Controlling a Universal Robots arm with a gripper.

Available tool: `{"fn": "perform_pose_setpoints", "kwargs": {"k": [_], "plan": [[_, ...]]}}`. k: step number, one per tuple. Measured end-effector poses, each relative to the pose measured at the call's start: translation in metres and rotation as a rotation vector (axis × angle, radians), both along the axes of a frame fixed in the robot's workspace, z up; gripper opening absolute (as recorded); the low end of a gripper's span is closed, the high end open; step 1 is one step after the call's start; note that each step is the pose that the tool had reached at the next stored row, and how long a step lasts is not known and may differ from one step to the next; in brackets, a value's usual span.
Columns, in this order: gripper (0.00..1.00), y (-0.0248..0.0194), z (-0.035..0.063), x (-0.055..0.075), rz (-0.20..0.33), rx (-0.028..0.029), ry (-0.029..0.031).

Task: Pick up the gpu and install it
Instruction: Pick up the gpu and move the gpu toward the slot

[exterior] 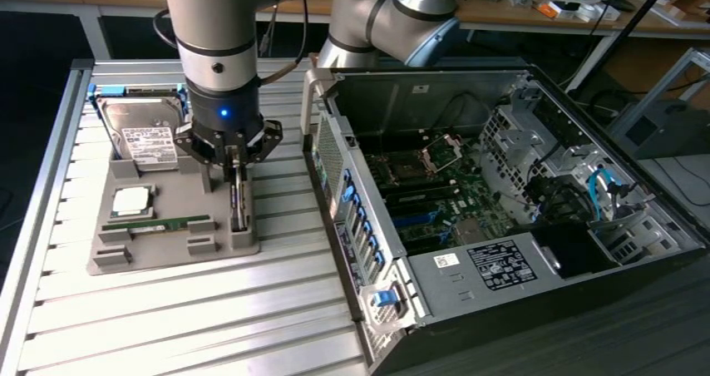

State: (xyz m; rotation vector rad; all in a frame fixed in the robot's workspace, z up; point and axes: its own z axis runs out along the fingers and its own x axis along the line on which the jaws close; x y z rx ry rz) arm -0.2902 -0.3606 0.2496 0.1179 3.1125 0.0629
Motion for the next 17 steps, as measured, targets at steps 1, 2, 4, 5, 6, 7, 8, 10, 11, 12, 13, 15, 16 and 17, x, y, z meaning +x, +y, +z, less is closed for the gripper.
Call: {"fn": "perform_pose_setpoints", "kwargs": {"k": [1, 2, 4, 5, 6, 7, 8, 10, 11, 12, 13, 15, 16, 17], "plan": [[0.27, 0.0, 0.0, 0.0, 0.0, 0.0, 0.0], [0.27, 0.0, 0.0, 0.0, 0.0, 0.0, 0.0], [0.27, 0.0, 0.0, 0.0, 0.0, 0.0001, -0.0001], [0.27, 0.0, 0.0, 0.0, 0.0, 0.0001, -0.0001], [0.27, 0.0, 0.0001, 0.0, 0.0, 0.0001, 0.0], [0.27, 0.0, 0.0011, 0.0, 0.0, 0.0, 0.0], [0.27, 0.0, 0.0021, 0.0, 0.0, 0.0, 0.0], [0.27, 0.0, 0.0024, 0.0, 0.0, 0.0, 0.0], [0.27, 0.0, 0.0026, 0.0, 0.0, -0.0001, 0.0001], [0.27, 0.0, 0.0027, 0.0, 0.0, 0.0, 0.0], [0.27, 0.0, 0.0029, 0.0, 0.0, 0.0, 0.0], [0.27, 0.0, 0.0034, 0.0, 0.0, 0.0, 0.0], [0.27, 0.0, 0.0035, 0.0, 0.0, 0.0, -0.0001], [0.27, 0.0, 0.0037, 0.0, 0.0, 0.0001, -0.0001]]}}
